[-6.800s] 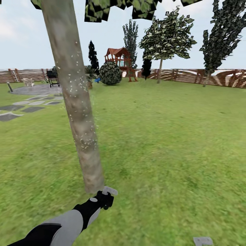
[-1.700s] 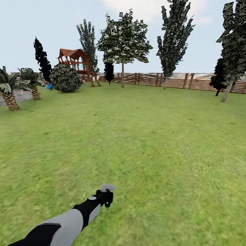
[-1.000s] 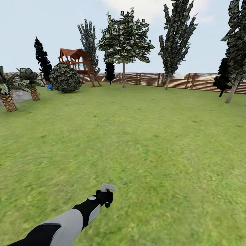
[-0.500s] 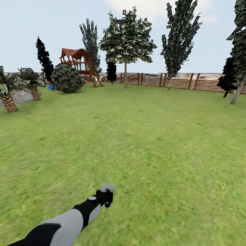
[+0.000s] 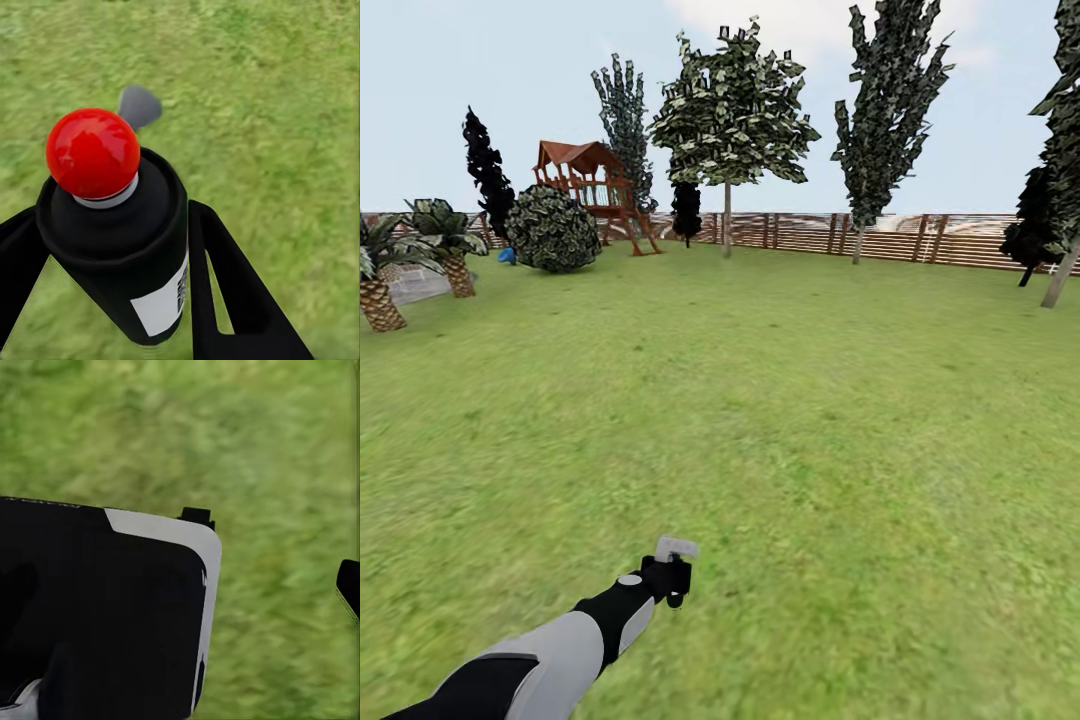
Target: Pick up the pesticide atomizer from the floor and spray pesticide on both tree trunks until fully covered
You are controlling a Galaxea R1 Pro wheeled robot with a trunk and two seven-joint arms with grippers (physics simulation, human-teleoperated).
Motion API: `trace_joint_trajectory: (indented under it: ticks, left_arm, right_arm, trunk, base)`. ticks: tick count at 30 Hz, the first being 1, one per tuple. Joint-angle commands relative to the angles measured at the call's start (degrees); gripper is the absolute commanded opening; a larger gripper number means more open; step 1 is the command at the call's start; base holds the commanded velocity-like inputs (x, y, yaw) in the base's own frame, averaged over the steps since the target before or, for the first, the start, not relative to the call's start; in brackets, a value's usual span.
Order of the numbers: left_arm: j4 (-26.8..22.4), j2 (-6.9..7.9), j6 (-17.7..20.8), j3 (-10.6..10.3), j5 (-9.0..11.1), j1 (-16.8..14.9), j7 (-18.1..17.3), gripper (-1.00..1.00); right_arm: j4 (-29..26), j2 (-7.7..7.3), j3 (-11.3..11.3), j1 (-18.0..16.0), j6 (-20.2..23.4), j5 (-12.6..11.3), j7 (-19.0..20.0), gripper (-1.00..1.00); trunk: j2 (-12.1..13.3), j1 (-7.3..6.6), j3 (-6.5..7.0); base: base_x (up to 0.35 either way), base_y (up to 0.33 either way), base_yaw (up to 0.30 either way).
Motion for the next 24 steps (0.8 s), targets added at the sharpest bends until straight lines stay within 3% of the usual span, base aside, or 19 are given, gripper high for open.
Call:
trace_joint_trajectory:
  ticks: [1,24]
  left_arm:
    - [0.0,0.0,-0.2,0.3,-0.5,-0.1,-0.1,-1.0]
    - [0.0,0.0,-0.1,0.2,-0.5,0.0,0.0,-1.0]
  right_arm:
    - [0.3,-0.01,0.2,-0.1,-0.5,0.2,0.1,1.0]
    - [0.3,0.06,0.2,-0.1,-0.4,0.2,0.1,1.0]
  trunk:
    - [-0.1,0.05,-0.09]
    - [-0.1,0.05,-0.09]
  base:
    - [0.35,0.0,0.0]
    - [0.35,0.0,0.0]
